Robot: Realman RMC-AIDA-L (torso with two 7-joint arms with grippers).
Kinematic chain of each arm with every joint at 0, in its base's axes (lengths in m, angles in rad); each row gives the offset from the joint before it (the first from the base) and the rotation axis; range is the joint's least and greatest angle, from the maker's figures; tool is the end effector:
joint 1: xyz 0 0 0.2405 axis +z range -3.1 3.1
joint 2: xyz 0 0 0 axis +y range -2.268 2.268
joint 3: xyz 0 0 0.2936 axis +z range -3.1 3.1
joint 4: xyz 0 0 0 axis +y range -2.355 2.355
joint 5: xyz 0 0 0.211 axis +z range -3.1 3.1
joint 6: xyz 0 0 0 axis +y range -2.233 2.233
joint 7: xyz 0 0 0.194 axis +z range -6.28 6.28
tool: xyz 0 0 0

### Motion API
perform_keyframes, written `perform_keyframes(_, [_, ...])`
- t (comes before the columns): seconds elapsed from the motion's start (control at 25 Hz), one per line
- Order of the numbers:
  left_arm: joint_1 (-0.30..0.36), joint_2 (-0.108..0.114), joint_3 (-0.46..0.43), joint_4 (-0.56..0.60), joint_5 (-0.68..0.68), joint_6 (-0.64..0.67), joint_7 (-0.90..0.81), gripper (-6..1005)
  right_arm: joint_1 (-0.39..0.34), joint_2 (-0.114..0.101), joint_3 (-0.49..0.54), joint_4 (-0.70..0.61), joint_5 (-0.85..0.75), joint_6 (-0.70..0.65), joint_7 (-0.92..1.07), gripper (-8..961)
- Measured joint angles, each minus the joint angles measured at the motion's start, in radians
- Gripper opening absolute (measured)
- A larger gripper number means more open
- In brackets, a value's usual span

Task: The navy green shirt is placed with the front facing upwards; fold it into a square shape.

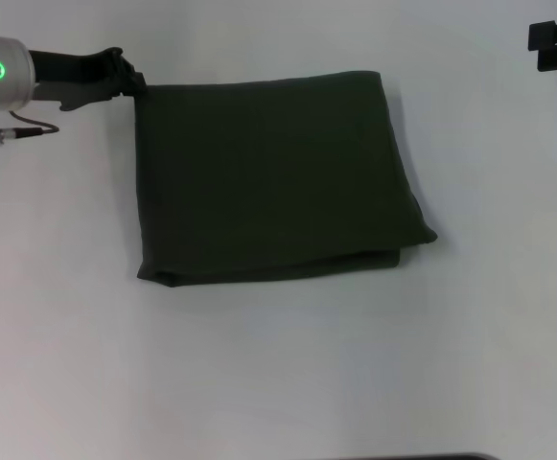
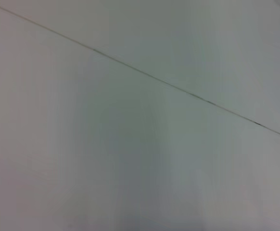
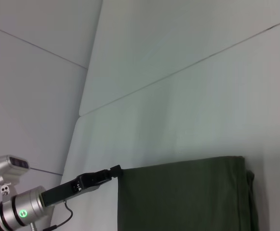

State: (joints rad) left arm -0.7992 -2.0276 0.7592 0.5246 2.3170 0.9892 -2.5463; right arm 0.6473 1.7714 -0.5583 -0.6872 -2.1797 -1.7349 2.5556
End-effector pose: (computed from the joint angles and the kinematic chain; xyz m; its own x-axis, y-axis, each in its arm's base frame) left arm -0.2859 0.4807 -0.0665 0.1475 0.8547 0.4978 0.9854 -0.0838 -0.1480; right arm 0.2933 0.4080 0.0832 0.0945 -0.9228 -0.3736 -0.9750 -0.1616 0.1527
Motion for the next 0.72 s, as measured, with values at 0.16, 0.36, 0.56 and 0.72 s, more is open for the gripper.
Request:
perform_keyframes(0.16, [0.002,-0.004,0.000,0.001,0.000,-0.007,0.003,71,-0.002,0.000,0.000,0.000,0.001,0.000,0.000,455])
perform_keyframes(0.36, [0.022,-0.002,-0.004,0.016,0.001,-0.027,-0.007,219,-0.002,0.000,0.000,0.000,0.001,0.003,0.000,455])
perform_keyframes(0.56, [0.073,0.038,-0.049,0.121,-0.004,0.072,-0.017,414,-0.001,0.000,0.001,0.000,0.003,0.007,-0.004,456])
perform_keyframes(0.72, [0.130,0.069,-0.157,0.196,-0.079,0.292,0.060,462,-0.008,-0.002,0.007,0.000,0.004,0.010,-0.009,456])
